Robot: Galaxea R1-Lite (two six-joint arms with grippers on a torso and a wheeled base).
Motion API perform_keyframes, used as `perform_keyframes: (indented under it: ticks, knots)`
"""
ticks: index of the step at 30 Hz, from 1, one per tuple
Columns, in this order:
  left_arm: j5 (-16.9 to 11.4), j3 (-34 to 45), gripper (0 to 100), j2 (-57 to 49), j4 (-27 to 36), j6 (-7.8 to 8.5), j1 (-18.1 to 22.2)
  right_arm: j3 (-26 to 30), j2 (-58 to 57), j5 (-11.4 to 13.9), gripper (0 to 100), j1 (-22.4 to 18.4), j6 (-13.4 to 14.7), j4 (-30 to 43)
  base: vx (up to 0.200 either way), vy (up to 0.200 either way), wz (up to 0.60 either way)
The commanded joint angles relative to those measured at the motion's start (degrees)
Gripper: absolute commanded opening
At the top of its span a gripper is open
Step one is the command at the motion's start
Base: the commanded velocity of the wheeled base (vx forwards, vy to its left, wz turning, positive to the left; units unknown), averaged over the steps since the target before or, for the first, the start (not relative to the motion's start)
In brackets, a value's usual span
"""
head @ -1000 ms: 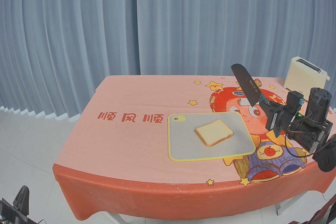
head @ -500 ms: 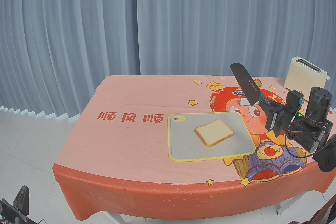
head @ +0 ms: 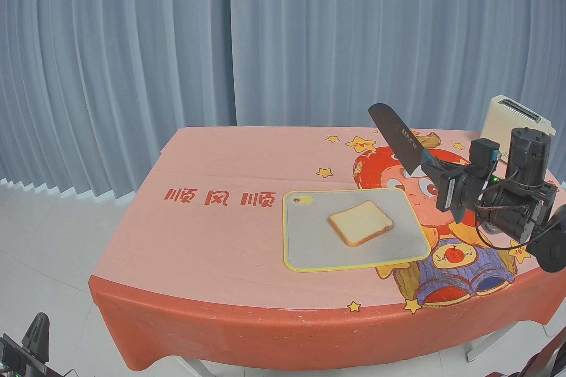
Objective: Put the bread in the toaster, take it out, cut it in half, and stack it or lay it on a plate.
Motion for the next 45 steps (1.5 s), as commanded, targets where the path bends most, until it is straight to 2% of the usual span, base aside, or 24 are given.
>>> perform_keyframes:
  ticks: [1, 7, 18, 45]
  knots:
    - [0.0, 1.0, 0, -0.9, 0.0, -0.02, 0.0, -4.9, 0.5, 0.2, 0, 2.0, 0.4, 3.1, 0.000, 0.000, 0.00]
    - [0.0, 1.0, 0, -0.9, 0.0, -0.02, 0.0, -2.7, 0.2, 0.1, 0, 4.5, 0.3, 3.8, 0.000, 0.000, 0.00]
    - [0.0, 1.0, 0, -0.9, 0.0, -0.02, 0.0, -1.3, -1.0, 0.7, 0, 3.2, 0.2, 3.1, 0.000, 0.000, 0.00]
    - [-0.2, 1.0, 0, -0.9, -0.3, 0.15, 0.1, -1.3, -1.0, 0.7, 0, 4.0, 0.6, 2.6, 0.000, 0.000, 0.00]
